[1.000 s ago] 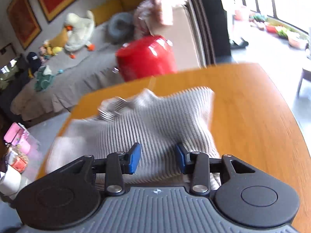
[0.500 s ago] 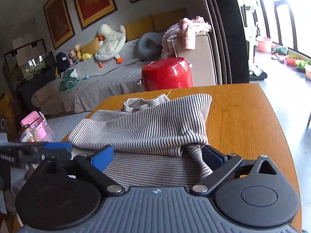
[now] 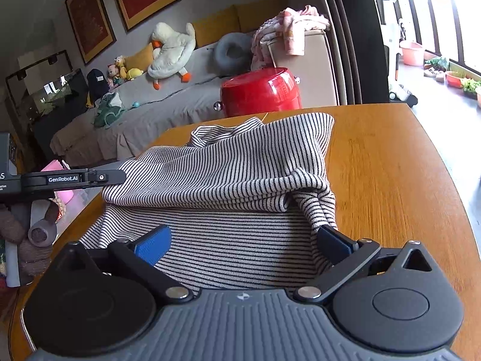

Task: Fold clothes
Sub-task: 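Grasp the opposite side edge of the sweater with the left gripper, then fold that side over the body and open the left gripper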

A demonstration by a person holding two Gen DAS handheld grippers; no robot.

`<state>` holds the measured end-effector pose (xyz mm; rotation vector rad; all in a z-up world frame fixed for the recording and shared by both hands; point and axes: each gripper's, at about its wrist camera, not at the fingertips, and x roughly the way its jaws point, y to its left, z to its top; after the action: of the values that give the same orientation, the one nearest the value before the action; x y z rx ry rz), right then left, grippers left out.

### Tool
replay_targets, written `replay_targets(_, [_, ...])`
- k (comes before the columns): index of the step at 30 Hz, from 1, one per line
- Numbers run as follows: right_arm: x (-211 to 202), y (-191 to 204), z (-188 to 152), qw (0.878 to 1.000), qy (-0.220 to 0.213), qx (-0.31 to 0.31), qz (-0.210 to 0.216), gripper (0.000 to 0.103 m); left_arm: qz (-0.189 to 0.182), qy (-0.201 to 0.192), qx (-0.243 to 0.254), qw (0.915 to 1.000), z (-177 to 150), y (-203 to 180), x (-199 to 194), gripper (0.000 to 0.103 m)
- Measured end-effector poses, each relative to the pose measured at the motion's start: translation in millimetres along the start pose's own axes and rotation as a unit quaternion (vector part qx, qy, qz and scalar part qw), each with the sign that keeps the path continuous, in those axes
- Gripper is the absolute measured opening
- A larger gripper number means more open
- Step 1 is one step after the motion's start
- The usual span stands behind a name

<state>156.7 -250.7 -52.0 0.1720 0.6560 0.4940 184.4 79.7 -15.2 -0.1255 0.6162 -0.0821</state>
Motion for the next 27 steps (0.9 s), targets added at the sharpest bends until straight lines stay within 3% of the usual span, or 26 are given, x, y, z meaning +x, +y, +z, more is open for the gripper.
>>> replay_targets(5, [0.4, -1.6, 0.5, 1.0, 0.001, 0.006, 0.002, 0.103, -0.003, 0.016, 0.008, 0.9998, 6.5, -6.1, 14.0, 0.045])
replay_targets(11, [0.6, -3.1, -0.4, 1.0, 0.003, 0.013, 0.003, 0.103, -0.008, 0.03, 0.018, 0.9994, 4.5, -11.7, 23.2, 0.052])
replay_targets(13, [1.4, -2.6, 0.1, 1.0, 0.004, 0.013, 0.002, 0.103, -0.007, 0.025, 0.024, 0.9994, 3.4, -13.4, 22.6, 0.05])
replay_targets(15, [1.2, -2.2, -0.2, 1.0, 0.004, 0.012, 0.001, 0.103, -0.011, 0.017, 0.032, 0.9993, 3.8, -15.6, 21.5, 0.019])
replay_targets(23, [0.7, -0.9, -1.4, 1.0, 0.005, 0.009, 0.0, 0.103, -0.012, -0.077, 0.08, 0.9938, 49.0, -21.3, -0.6, 0.017])
replay_targets(27, [0.0, -0.1, -2.3, 1.0, 0.005, 0.009, 0.0, 0.103, 0.003, -0.045, 0.094, 0.9946, 49.1, -20.8, 20.9, 0.02])
